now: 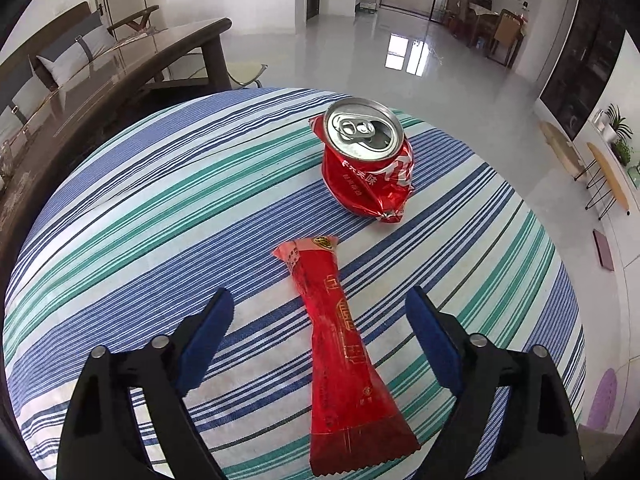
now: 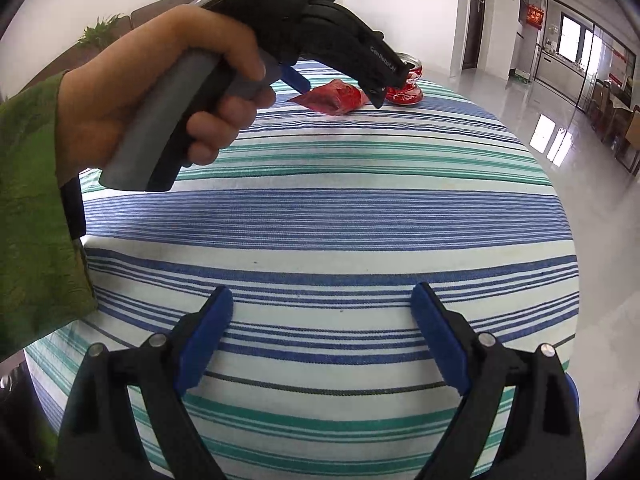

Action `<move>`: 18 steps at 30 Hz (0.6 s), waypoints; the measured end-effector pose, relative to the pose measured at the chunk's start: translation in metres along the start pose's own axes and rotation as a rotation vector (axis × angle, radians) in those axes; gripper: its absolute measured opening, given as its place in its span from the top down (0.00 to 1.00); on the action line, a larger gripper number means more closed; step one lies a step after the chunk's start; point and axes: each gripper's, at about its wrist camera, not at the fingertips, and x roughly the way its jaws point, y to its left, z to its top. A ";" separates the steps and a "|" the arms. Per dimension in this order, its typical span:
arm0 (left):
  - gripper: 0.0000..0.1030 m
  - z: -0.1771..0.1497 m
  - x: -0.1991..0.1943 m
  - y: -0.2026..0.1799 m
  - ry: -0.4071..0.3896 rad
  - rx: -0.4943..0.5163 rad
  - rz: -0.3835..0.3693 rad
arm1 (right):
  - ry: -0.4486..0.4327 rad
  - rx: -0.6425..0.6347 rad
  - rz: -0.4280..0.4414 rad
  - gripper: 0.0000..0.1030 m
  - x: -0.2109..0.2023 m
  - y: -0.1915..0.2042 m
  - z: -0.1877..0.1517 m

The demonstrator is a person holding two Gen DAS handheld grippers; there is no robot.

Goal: Collect trash
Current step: 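Grasp the red wrapper with the left tool, then grasp the red soda can with the right tool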

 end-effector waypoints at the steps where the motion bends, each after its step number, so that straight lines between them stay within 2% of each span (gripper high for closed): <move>1: 0.27 -0.001 0.000 -0.001 0.002 0.012 0.003 | 0.001 -0.002 -0.002 0.14 -0.001 0.000 0.000; 2: 0.38 -0.002 0.001 -0.002 0.005 0.021 0.002 | 0.002 -0.002 -0.003 0.14 -0.001 0.000 0.000; 3: 0.56 -0.003 0.003 0.000 0.012 0.026 -0.007 | 0.003 0.000 -0.003 0.14 -0.001 0.000 0.000; 5: 0.84 -0.006 0.006 0.005 0.029 0.025 -0.024 | 0.011 0.022 0.013 0.15 -0.003 -0.004 0.003; 8: 0.87 -0.015 -0.003 0.020 0.001 0.012 -0.050 | 0.013 0.069 0.014 0.15 -0.005 -0.024 0.016; 11: 0.87 -0.033 -0.023 0.038 -0.030 0.030 -0.059 | 0.009 0.069 -0.031 0.14 0.002 -0.046 0.044; 15: 0.88 -0.063 -0.048 0.066 -0.043 0.040 -0.058 | 0.003 0.080 -0.042 0.14 0.035 -0.071 0.096; 18: 0.88 -0.082 -0.060 0.084 -0.040 0.021 -0.070 | -0.062 0.078 -0.064 0.14 0.058 -0.083 0.143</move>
